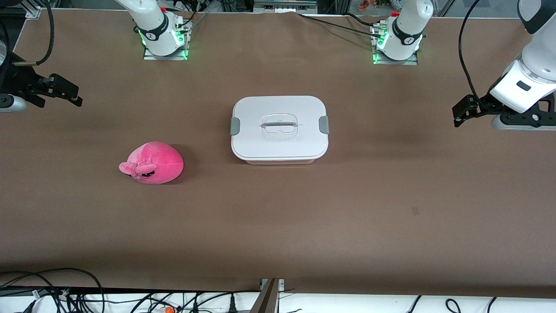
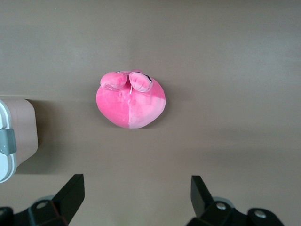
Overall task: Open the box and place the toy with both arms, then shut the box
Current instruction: 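Move the left gripper over the white box lid handle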
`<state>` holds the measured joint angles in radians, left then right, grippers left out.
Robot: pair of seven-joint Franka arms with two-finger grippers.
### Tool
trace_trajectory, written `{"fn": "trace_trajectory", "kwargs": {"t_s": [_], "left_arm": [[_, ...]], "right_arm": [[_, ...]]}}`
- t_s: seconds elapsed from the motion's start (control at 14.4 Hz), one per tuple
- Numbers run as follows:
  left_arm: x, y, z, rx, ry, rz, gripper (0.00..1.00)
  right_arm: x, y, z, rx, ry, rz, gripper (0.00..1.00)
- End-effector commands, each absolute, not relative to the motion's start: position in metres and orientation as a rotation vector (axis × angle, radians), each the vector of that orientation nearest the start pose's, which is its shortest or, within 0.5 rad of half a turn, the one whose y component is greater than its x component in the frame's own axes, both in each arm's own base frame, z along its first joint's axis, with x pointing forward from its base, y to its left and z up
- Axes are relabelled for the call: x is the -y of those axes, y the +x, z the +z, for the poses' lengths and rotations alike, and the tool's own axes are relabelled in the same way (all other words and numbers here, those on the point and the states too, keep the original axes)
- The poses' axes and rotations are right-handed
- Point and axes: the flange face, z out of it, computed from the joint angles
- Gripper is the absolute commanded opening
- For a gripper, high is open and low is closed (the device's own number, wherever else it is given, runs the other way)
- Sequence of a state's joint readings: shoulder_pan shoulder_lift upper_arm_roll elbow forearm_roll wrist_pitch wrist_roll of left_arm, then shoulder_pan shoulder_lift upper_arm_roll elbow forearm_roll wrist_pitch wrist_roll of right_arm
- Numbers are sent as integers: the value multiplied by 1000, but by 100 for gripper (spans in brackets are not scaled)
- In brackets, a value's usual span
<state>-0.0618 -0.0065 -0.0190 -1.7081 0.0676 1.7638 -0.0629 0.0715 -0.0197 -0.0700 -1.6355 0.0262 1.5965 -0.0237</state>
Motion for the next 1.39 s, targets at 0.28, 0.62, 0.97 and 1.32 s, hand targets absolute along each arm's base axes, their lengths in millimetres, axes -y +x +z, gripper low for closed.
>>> {"fn": "trace_trajectory", "kwargs": {"t_s": [0.28, 0.62, 0.97, 1.32], "left_arm": [[47, 567, 586, -50, -3089, -9, 100], [146, 529, 567, -315, -3148, 387, 100], [289, 505, 558, -995, -2994, 427, 100], [399, 522, 474, -1467, -2837, 555, 100]], "right_arm": [[-4, 550, 612, 66, -3116, 38, 100], [-4, 550, 612, 66, -3120, 35, 100], [-8, 552, 614, 81, -3121, 7, 100], [-20, 553, 616, 114, -3120, -14, 100]]}}
